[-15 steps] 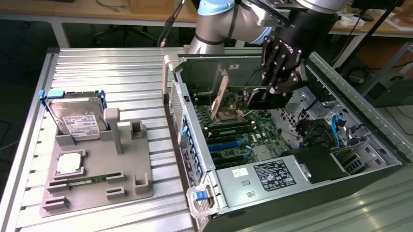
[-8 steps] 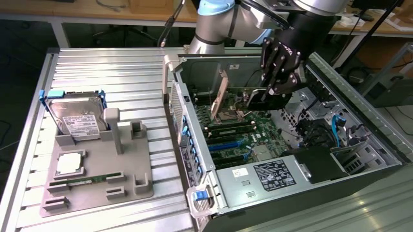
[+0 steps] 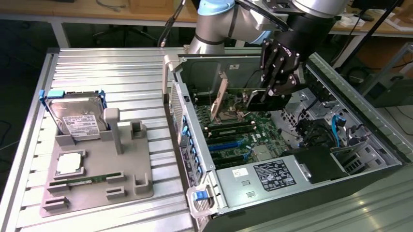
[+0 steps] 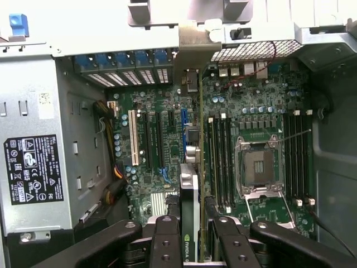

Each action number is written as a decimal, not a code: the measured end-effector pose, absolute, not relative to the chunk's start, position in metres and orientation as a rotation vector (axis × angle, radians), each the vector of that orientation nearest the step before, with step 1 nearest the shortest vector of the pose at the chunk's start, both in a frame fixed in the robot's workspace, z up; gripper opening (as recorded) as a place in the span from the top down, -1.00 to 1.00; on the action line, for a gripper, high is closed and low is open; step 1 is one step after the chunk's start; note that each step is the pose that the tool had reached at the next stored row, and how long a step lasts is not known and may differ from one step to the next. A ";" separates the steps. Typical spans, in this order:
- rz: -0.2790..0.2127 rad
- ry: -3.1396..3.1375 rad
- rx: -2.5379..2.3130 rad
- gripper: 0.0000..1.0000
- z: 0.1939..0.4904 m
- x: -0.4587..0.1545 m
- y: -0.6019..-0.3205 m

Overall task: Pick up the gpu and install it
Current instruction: 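Insert the gpu into the slot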

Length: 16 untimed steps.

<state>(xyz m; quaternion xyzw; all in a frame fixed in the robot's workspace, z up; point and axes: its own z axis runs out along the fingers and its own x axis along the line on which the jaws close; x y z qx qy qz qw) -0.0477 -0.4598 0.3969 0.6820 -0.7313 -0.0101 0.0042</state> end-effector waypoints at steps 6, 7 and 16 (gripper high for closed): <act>-0.032 -2.291 2.137 0.46 0.394 -0.048 -0.460; -0.032 -2.291 2.137 0.46 0.394 -0.048 -0.460; -0.032 -2.287 2.141 0.46 0.389 -0.048 -0.460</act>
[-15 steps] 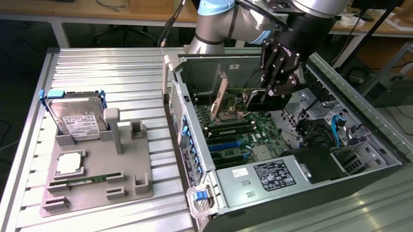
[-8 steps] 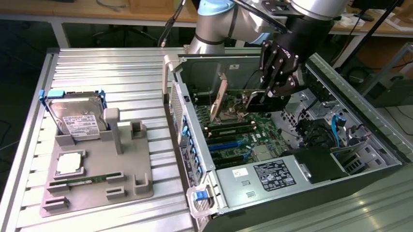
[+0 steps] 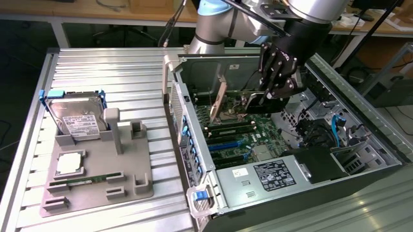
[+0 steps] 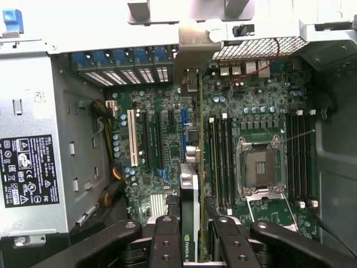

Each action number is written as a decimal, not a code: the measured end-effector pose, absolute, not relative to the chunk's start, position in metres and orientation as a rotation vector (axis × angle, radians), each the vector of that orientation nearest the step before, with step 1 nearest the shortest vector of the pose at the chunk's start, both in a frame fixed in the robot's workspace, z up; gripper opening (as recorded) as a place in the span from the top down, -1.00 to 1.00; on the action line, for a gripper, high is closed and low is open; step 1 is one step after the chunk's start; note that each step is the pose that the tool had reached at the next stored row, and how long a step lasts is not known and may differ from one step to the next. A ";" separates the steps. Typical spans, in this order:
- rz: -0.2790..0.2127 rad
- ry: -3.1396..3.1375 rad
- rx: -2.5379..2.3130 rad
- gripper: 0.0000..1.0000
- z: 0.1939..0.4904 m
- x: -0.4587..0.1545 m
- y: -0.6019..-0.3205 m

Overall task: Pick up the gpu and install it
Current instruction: 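Insert the gpu into the slot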

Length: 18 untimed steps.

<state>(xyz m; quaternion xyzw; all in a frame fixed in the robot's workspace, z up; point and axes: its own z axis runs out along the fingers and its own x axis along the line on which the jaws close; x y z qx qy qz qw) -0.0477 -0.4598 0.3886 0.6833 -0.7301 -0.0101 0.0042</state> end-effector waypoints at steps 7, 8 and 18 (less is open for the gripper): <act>-0.032 -2.285 2.144 0.46 0.385 -0.048 -0.460; -0.032 -2.284 2.144 0.46 0.384 -0.048 -0.460; -0.031 -2.279 2.149 0.46 0.374 -0.048 -0.459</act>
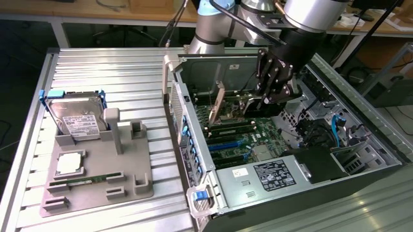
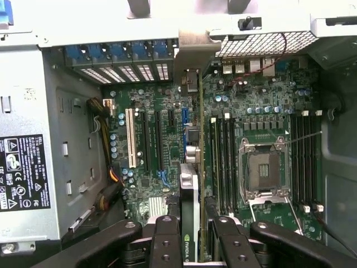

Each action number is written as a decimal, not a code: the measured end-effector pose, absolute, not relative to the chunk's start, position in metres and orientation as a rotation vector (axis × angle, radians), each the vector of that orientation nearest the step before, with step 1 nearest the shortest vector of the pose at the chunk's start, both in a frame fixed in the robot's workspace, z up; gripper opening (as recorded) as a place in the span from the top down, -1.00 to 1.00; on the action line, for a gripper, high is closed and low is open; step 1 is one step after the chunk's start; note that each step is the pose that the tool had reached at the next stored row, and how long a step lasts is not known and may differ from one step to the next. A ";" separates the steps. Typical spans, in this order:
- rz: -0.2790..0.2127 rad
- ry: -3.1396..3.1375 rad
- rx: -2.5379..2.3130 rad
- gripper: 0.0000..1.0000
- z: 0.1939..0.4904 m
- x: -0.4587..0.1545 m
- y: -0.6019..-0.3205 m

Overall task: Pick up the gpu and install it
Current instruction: 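Insert the gpu into the slot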

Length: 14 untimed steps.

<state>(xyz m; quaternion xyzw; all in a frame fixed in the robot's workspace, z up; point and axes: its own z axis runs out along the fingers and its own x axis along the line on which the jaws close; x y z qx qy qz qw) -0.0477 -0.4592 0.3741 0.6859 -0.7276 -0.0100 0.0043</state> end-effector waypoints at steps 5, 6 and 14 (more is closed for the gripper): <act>-0.032 -2.277 2.152 0.46 0.370 -0.048 -0.458; -0.031 -2.276 2.153 0.46 0.369 -0.048 -0.458; -0.031 -2.272 2.157 0.46 0.363 -0.048 -0.456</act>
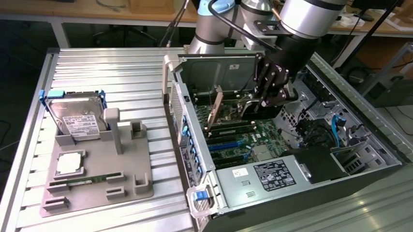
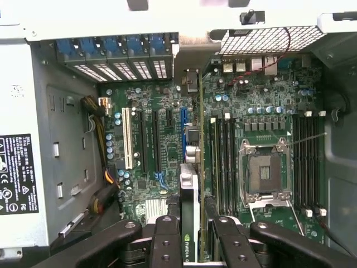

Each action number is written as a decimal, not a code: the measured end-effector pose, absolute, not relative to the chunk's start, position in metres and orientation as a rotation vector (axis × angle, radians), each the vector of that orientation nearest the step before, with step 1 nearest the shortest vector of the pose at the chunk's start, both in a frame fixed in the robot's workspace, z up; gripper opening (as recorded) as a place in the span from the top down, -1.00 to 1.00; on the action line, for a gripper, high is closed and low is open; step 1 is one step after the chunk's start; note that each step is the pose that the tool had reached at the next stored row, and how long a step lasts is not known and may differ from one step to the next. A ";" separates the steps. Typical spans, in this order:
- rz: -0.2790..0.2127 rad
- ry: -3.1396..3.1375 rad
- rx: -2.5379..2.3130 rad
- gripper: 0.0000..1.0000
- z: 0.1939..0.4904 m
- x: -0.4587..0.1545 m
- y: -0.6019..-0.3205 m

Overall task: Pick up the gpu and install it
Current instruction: 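Insert the gpu into the slot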

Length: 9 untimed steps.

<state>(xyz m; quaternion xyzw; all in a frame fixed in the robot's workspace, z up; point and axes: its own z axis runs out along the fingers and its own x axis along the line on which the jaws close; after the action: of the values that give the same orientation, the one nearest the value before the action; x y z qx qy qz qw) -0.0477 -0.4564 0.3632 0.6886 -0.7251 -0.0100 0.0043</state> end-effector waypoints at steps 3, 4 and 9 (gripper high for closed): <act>-0.031 -2.270 2.159 0.46 0.361 -0.048 -0.456; -0.031 -2.270 2.159 0.46 0.361 -0.048 -0.456; -0.031 -2.268 2.161 0.46 0.358 -0.048 -0.456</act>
<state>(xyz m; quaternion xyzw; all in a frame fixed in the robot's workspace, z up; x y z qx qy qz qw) -0.0477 -0.4559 0.3578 0.6898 -0.7239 -0.0100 0.0043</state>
